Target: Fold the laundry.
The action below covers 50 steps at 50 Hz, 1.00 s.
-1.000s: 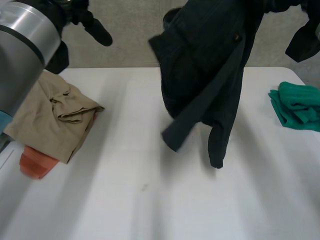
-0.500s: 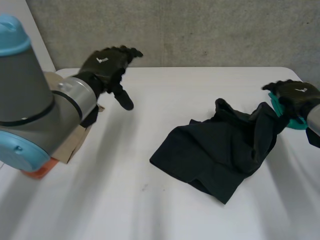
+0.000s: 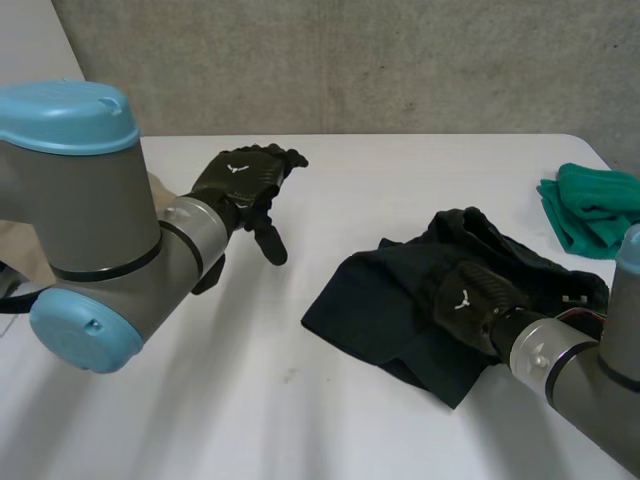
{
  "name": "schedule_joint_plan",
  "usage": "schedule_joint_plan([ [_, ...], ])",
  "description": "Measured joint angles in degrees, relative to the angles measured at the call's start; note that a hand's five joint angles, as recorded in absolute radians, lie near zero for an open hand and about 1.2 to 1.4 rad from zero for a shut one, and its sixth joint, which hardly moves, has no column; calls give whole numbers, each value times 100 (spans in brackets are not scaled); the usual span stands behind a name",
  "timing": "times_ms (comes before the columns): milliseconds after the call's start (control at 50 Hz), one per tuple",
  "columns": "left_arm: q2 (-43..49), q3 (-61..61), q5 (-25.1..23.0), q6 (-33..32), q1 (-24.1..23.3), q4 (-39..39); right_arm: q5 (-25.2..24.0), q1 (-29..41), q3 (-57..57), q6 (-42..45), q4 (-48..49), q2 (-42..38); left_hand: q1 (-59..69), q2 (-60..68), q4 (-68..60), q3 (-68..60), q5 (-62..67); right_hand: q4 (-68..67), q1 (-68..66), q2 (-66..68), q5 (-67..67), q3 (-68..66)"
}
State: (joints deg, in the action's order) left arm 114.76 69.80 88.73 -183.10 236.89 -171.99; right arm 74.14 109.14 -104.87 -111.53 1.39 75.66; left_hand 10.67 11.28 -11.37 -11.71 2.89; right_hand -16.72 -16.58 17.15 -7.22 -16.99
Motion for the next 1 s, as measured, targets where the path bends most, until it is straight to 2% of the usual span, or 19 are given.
schedule_joint_plan([
  [80, 137, -84, -3, -29, -48, -25, 362, -57, -100, -451, 407, -122, 0, 0, 0, 0, 0, -17, -73, 0, -17, -9],
  [140, 377, -282, -24, -85, -163, -86, 618, -131, -174, -1192, 542, -140, 0, 0, 0, 0, 0, -17, -68, -4, -4, -9],
  [260, 1020, -889, -55, -152, -389, -71, 702, -268, -277, -2212, 486, 46, 0, 0, 0, 0, 0, -207, -258, 199, -205, -203],
  [380, 1799, -1682, -49, -72, -617, 457, 706, -507, -318, -3003, 463, 159, 0, 0, 0, 0, 0, -1549, -1445, 1554, -1499, -1541],
  [400, 1933, -1817, -47, -28, -673, 608, 705, -586, -305, -3143, 466, 131, 0, 0, 0, 0, 0, -2452, -2271, 2459, -2287, -2441],
  [480, 2191, -2036, -39, 107, -819, 882, 686, -749, -242, -3433, 467, 44, 0, 0, 0, 0, 0, -4645, -4239, 4633, -4447, -4339],
  [520, 2300, -2112, -35, 167, -901, 958, 670, -796, -205, -3546, 459, 25, 0, 0, 0, 0, 0, -5102, -4549, 5014, -4857, -4754],
  [660, 2781, -2495, 2, 216, -1245, 1104, 484, -747, -83, -3783, 259, 520, 6, 0, 0, 0, 0, -5168, -4549, 5014, -4877, -4787],
  [700, 2977, -2714, 38, 217, -1367, 1263, 361, -705, -17, -3865, 123, 814, 776, 668, -630, -593, 531, -5168, -4549, 5014, -4877, -4859],
  [720, 3036, -2787, 51, 219, -1403, 1340, 322, -696, 5, -3893, 83, 900, 776, 668, -630, -593, 531, -5168, -4549, 5014, -4878, -4900],
  [780, 3198, -3053, 134, 243, -1521, 1713, 129, -688, 151, -4032, -118, 1263, 3475, 3261, -3122, -3064, 2962, -5171, -4549, 5014, -4963, -4966],
  [800, 3210, -3119, 190, 257, -1545, 1859, 64, -706, 216, -4075, -184, 1359, 4534, 4478, -4352, -4393, 4176, -5171, -4549, 5014, -5003, -5004],
  [820, 3199, -3150, 241, 265, -1554, 1947, 28, -725, 264, -4099, -226, 1413, 5078, 5144, -5066, -5046, 4884, -5172, -4549, 5014, -5012, -5012],
  [880, 2913, -3205, 627, 294, -1499, 2266, -142, -865, 548, -4172, -442, 1577, 5462, 5625, -5628, -5519, 5427, -5175, -4552, 5014, -5058, -5014],
  [920, 2342, -3085, 1044, 272, -1331, 2399, -303, -1009, 870, -4196, -685, 1624, 5462, 5700, -5701, -5599, 5475, -5180, -4577, 5014, -5078, -5014],
  [1000, 1231, -2708, 1323, 117, -1014, 2406, -557, -1168, 1383, -4205, -1101, 1573, 5462, 5701, -5702, -5599, 5475, -5183, -4588, 5014, -5115, -5014],
])
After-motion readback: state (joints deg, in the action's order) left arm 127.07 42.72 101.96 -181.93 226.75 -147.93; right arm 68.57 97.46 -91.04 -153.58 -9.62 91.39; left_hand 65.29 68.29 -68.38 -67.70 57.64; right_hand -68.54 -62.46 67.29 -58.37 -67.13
